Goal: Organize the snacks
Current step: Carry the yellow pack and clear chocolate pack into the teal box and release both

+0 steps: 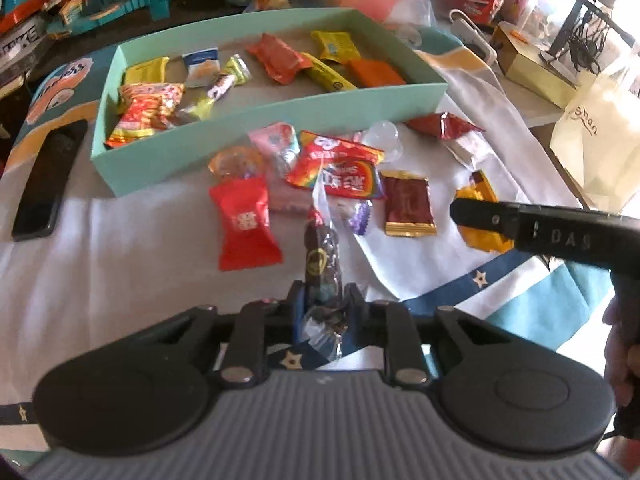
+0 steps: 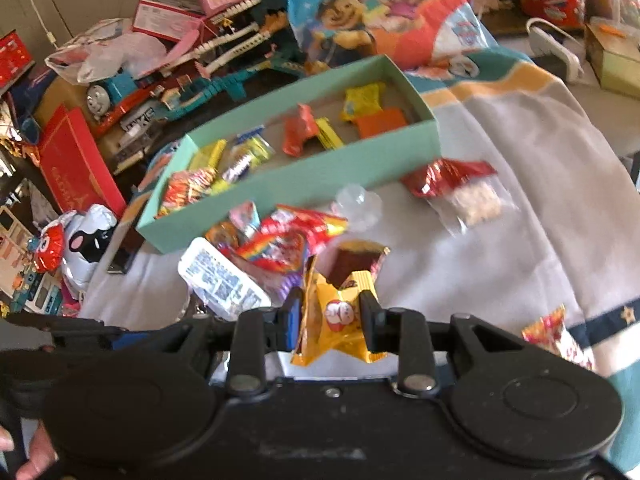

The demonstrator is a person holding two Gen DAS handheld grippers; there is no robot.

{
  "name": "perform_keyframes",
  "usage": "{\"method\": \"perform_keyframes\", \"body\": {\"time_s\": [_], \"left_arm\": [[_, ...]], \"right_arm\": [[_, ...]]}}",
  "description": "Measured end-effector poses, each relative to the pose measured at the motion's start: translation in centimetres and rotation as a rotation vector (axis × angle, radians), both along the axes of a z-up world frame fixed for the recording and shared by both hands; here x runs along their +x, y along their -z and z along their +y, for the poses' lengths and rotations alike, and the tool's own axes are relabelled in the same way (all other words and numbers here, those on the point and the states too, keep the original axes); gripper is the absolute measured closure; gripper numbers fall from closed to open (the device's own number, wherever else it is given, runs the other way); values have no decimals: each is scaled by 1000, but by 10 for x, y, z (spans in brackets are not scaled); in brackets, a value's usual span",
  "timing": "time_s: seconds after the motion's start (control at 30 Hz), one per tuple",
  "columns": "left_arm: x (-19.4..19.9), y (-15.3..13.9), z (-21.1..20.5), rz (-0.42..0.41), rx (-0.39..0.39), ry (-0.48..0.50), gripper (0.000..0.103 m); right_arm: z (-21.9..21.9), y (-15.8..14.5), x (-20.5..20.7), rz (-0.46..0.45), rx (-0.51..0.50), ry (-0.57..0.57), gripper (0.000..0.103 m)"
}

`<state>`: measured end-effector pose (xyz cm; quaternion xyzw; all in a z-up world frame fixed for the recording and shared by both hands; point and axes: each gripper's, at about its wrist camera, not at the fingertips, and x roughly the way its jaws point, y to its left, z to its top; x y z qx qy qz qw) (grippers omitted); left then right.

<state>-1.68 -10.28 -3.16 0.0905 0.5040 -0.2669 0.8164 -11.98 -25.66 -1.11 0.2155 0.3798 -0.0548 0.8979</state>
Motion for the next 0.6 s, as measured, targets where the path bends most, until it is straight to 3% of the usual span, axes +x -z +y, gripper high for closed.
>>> {"method": "perform_keyframes", "body": {"time_s": [0.3, 0.6], "left_arm": [[6, -15, 19, -12, -88, -17, 83], [84, -46, 25, -90, -173, -104, 83]], "right_arm": [[7, -13, 17, -7, 1, -4, 74], [-1, -41, 87, -55, -4, -25, 74]]}}
